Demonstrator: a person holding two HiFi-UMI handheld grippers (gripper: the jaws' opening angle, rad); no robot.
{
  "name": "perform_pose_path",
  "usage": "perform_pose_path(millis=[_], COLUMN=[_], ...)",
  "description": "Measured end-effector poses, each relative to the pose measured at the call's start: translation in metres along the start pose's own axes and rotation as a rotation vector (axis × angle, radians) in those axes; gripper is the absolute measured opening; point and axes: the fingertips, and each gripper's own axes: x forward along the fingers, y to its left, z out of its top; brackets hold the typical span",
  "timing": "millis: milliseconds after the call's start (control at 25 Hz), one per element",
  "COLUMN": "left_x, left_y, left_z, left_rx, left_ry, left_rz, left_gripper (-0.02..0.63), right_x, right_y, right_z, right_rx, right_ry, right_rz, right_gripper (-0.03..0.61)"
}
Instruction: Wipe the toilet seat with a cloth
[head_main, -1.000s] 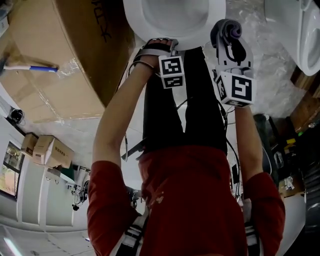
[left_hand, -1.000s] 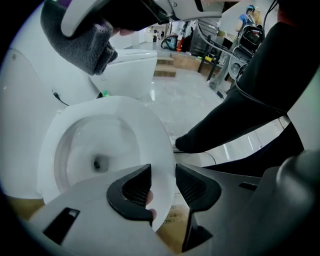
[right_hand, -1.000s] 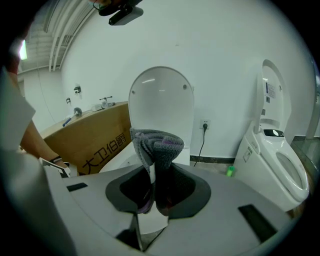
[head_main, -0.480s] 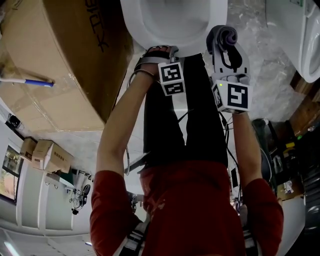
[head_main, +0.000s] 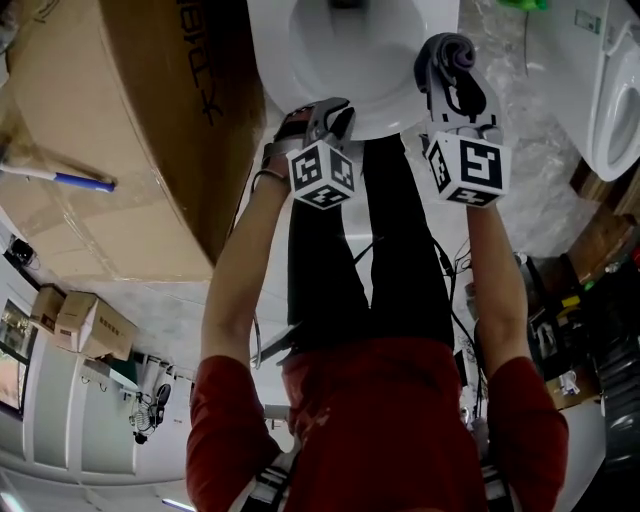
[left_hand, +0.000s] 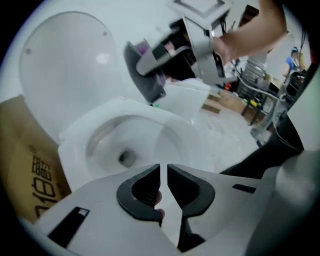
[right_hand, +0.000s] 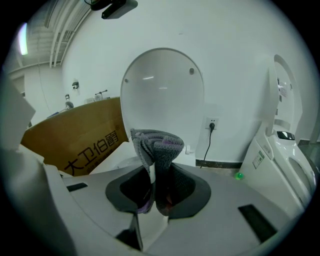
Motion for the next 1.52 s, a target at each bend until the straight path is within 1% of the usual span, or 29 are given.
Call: perform_pose_path(millis=[120, 200, 280, 360, 440, 520, 600, 680, 760, 920, 1160, 1360, 1520], left_x=[-0.022, -0.039, -0.061, -0.085, -0.105, -0.119, -0.126, -0.129, -0.131, -0.134, -0.141, -0.155, -0.172], left_y=[0.052, 0.085, 0.114, 0.139, 0.158, 0.169, 0.175, 0.178, 0.179, 0.186, 0.191, 0.195, 0.199], left_z=[0.024, 0.043, 0.064, 0.088, 0.106, 0.114, 0.116, 0.119, 0.121, 0.121, 0.108, 0.089, 0.071], left_rx=[-0.168, -0.236, -0.271, -0.257, -0.24, -0.259, -0.302, -0.357, -0.387, -0.419, -0.447, -0.45, -0.478], left_ry=[-0.175, -0.288, -0.396, -0.492, -0.552, -0.574, -0.596, -0.634, -0.661, -0.688, -0.673, -0.655, -0.648], left_rz=[0.18, 0.293, 0.393, 0.48, 0.548, 0.608, 0.657, 0.679, 0.685, 0.699, 0.722, 0.746, 0.774], left_gripper=[0.021, 0.014, 0.012, 0.012, 0.012, 0.012, 0.012, 0.012, 0.012, 0.012, 0.012, 0.012, 0.012], right_x=[0.023, 0.041, 0.06, 0.079, 0.101, 0.123, 0.141, 0.152, 0.157, 0.16, 0.166, 0.182, 0.193], right_y=[-0.012, -0.023, -0.036, -0.05, -0.064, -0.076, -0.081, -0.086, -0.088, -0.084, -0.076, -0.045, -0.013], right_z=[0.004, 0.004, 0.003, 0.003, 0.003, 0.003, 0.002, -0.003, -0.006, -0.004, 0.0, 0.015, 0.025], right_rx=[-0.013, -0.011, -0.01, 0.001, 0.031, 0.066, 0.066, 0.055, 0.054, 0.037, -0.009, -0.076, -0.115], right_ry=[0.012, 0.031, 0.063, 0.103, 0.15, 0.193, 0.242, 0.29, 0.305, 0.285, 0.28, 0.253, 0.223], right_rz=[-0.023, -0.041, -0.058, -0.077, -0.096, -0.107, -0.115, -0.124, -0.131, -0.12, -0.138, -0.095, -0.064], right_gripper=[0.094, 0.094, 0.094, 0.094, 0.094, 0.094, 0.094, 0.094, 0.094, 0.094, 0.094, 0.094, 0.094])
